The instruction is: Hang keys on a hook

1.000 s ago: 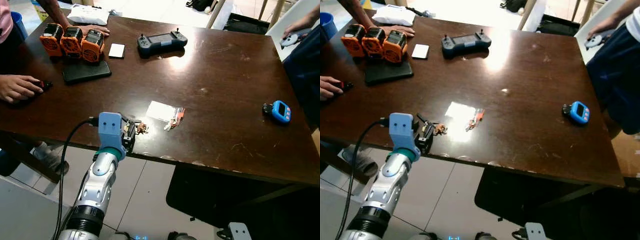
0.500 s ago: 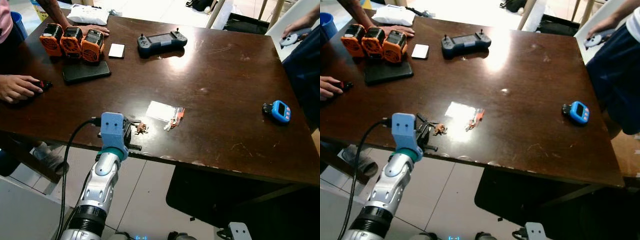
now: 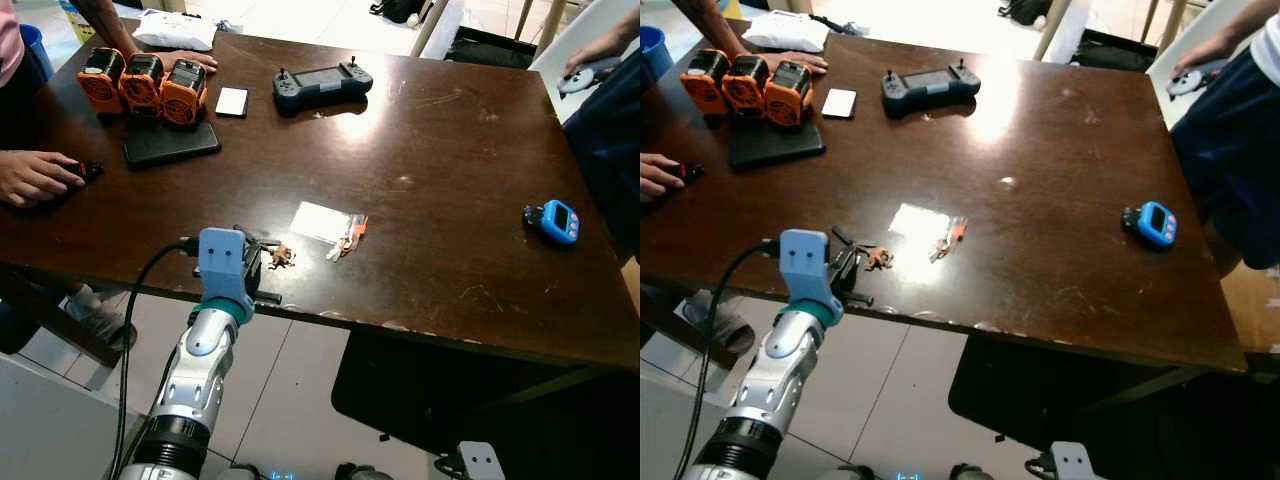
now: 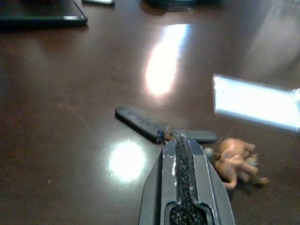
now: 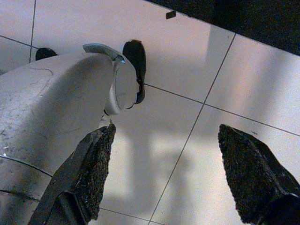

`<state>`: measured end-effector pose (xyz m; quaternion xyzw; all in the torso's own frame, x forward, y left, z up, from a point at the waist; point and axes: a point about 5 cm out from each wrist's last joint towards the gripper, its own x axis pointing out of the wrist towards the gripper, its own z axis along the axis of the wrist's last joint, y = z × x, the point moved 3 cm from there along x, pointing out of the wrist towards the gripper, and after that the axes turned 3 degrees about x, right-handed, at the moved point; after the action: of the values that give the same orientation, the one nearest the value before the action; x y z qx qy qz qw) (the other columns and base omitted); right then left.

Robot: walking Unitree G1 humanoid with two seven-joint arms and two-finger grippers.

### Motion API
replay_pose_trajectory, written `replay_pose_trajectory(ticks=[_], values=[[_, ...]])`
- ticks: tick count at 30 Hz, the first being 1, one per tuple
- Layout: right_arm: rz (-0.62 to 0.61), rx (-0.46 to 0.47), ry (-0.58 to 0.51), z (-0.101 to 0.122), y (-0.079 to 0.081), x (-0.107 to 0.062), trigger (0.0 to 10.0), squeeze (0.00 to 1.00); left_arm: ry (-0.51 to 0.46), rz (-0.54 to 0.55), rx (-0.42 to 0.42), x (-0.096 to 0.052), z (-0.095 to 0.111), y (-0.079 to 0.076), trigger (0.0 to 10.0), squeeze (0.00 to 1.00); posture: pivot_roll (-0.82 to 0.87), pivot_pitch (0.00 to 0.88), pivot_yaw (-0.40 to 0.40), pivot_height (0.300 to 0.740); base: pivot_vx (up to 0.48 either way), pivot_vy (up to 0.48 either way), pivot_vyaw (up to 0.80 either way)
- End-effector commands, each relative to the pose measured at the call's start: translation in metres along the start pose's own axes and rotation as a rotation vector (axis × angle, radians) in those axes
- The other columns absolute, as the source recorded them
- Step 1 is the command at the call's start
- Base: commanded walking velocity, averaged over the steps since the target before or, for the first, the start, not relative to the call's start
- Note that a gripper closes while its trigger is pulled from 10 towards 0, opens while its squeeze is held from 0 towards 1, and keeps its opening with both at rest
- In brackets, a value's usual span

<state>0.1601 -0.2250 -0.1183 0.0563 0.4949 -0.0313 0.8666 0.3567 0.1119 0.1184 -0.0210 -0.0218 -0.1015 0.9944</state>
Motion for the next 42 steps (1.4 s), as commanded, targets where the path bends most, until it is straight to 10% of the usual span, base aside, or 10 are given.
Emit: replay_pose_trajectory(ticks=[1,8,19,27,29,30,32,33,42], values=[[-0.010,-0.002,0.022,-0.008,-0.004,-0.002,10.0,0.00,-0.043,-0.046,-0.104,-0.002,0.008,-0.005,0.0,0.00,0.08,0.140,0.011,0.740,0.000,0.000,0.00],[-0.001,-0.001,0.011,-0.002,-0.001,0.000,10.0,0.00,-0.312,-0.264,-0.432,-0.012,0.075,-0.018,0.0,0.00,0.09,0.133,0.007,0.740,0.000,0.000,0.00],[0.035,-0.003,-0.005,0.007,0.005,0.002,10.0,0.00,-0.399,-0.318,-0.433,-0.015,0.100,-0.019,0.0,0.00,0.09,0.119,0.000,0.740,0.000,0.000,0.00],[0.163,-0.235,0.002,0.010,0.026,0.003,10.0,0.00,-0.422,-0.319,-0.340,-0.014,0.114,-0.024,0.0,0.00,0.09,0.111,-0.001,0.740,0.000,0.000,0.00],[0.203,-0.290,0.004,0.010,0.031,0.003,10.0,0.00,-0.423,-0.321,-0.306,-0.015,0.116,-0.026,0.7,0.00,0.09,0.111,-0.001,0.740,0.000,0.000,0.00],[0.248,-0.360,-0.006,0.013,0.036,0.003,10.0,0.00,-0.421,-0.332,-0.254,-0.016,0.117,-0.029,3.6,0.00,0.09,0.111,-0.001,0.740,0.000,0.000,0.00],[0.296,-0.419,-0.021,0.019,0.041,0.002,10.0,0.00,-0.420,-0.347,-0.210,-0.018,0.118,-0.032,5.1,0.00,0.10,0.111,0.001,0.740,0.000,0.000,0.00],[0.363,-0.430,-0.040,0.025,0.045,0.001,10.0,0.00,-0.416,-0.366,-0.194,-0.020,0.118,-0.034,9.8,0.00,0.10,0.111,0.001,0.740,0.000,0.000,0.00],[0.576,-0.233,-0.261,0.085,0.054,-0.011,10.0,0.00,-0.378,-0.393,-0.179,-0.023,0.111,-0.030,10.0,0.00,0.09,0.111,0.000,0.740,0.000,0.000,0.00]])
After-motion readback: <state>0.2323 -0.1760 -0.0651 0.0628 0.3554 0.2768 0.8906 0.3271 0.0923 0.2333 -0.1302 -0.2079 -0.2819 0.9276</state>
